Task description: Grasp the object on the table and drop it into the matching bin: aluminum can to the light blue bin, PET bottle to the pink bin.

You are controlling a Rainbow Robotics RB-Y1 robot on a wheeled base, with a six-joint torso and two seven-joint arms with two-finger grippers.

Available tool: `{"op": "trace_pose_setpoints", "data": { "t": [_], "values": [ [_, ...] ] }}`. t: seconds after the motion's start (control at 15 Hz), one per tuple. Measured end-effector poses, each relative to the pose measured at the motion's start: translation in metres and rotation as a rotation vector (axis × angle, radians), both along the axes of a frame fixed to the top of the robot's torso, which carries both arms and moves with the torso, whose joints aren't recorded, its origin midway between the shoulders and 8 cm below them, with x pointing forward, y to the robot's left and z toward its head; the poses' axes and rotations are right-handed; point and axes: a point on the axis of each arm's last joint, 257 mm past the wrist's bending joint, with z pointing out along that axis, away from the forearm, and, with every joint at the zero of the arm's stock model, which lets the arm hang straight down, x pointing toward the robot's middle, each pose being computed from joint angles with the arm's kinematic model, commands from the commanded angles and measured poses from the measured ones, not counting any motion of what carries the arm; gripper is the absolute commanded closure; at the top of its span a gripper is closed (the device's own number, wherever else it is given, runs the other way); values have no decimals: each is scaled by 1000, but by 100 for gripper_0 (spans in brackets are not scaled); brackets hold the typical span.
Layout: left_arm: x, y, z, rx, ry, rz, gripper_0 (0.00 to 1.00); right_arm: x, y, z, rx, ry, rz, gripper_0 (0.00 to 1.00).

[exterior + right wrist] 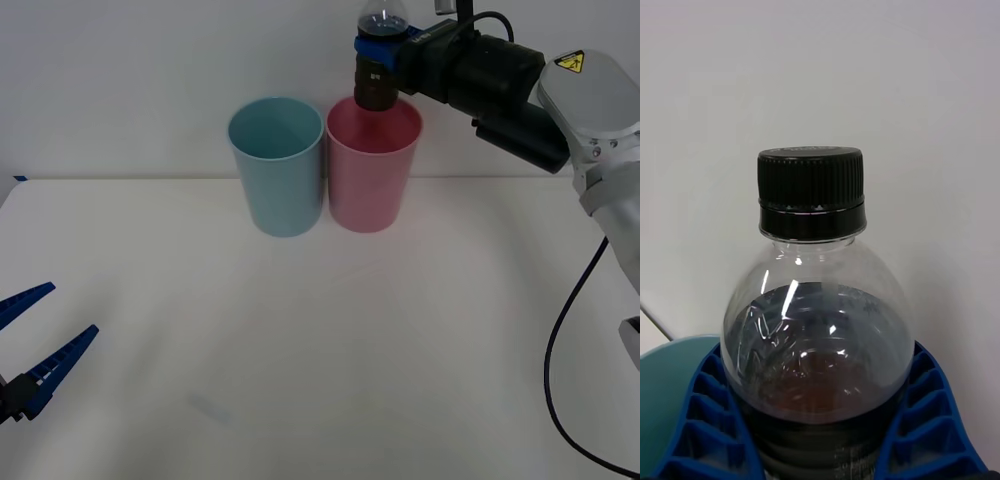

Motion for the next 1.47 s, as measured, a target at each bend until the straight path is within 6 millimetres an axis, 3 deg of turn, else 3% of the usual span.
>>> {"op": "trace_pose_setpoints", "data": {
  "t": [0.07, 0.67, 1.07, 1.47],
  "values": [
    [0, 0, 0, 0, 0, 0, 0, 0, 0, 0, 0, 0, 0, 0],
    [0, 0, 0, 0, 0, 0, 0, -3, 2, 1, -1, -5, 17, 0],
    [0, 0, 0, 0, 0, 0, 0, -40, 28, 4, 22, -10, 153, 0],
    [0, 0, 0, 0, 0, 0, 0, -95, -3, -6, 34, -36, 203, 0]
  ]
}}
